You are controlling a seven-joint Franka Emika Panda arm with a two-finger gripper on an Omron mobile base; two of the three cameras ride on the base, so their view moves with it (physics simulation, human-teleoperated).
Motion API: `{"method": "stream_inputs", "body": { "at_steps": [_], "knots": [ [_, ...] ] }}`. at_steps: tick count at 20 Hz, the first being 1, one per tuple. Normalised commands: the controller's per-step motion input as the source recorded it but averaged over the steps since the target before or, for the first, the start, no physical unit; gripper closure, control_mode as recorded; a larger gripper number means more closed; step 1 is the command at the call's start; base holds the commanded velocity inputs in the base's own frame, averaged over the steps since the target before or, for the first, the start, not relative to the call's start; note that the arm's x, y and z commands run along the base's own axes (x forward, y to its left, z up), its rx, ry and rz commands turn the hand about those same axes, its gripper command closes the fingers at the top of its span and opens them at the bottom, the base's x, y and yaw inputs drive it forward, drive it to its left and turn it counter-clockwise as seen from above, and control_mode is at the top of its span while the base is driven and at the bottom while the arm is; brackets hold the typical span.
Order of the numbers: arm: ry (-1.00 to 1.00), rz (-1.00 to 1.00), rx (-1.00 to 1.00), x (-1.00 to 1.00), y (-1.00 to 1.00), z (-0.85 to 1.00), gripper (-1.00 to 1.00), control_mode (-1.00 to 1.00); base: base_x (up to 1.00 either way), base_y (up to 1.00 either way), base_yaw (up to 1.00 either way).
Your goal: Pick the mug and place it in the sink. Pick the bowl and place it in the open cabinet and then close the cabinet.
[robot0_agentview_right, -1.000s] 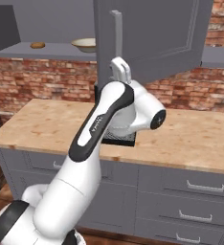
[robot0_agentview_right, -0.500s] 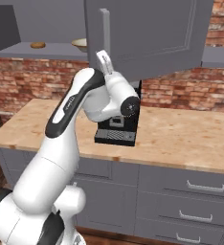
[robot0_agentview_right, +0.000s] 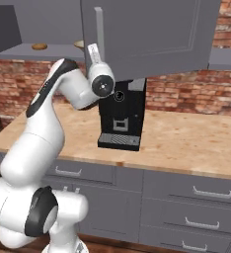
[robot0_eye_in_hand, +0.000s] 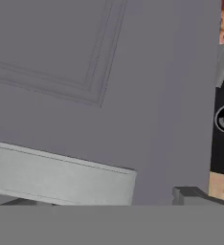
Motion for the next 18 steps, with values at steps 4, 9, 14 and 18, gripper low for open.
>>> {"method": "stream_inputs", "body": {
  "at_steps": [4, 9, 14, 18],
  "knots": [
    [0.24, -0.08, 0.00, 0.58, -0.10, 0.25, -1.00, -1.00, 0.00, 0.00, 0.00],
    [0.22, -0.06, 0.01, 0.53, -0.20, 0.26, -1.00, -1.00, 0.00, 0.00, 0.00],
    [0.23, -0.04, 0.01, 0.54, -0.20, 0.18, -1.00, -1.00, 0.00, 0.00, 0.00],
    [0.15, 0.00, 0.00, 0.42, -0.27, 0.01, -1.00, -1.00, 0.00, 0.00, 0.00]
  ]
}}
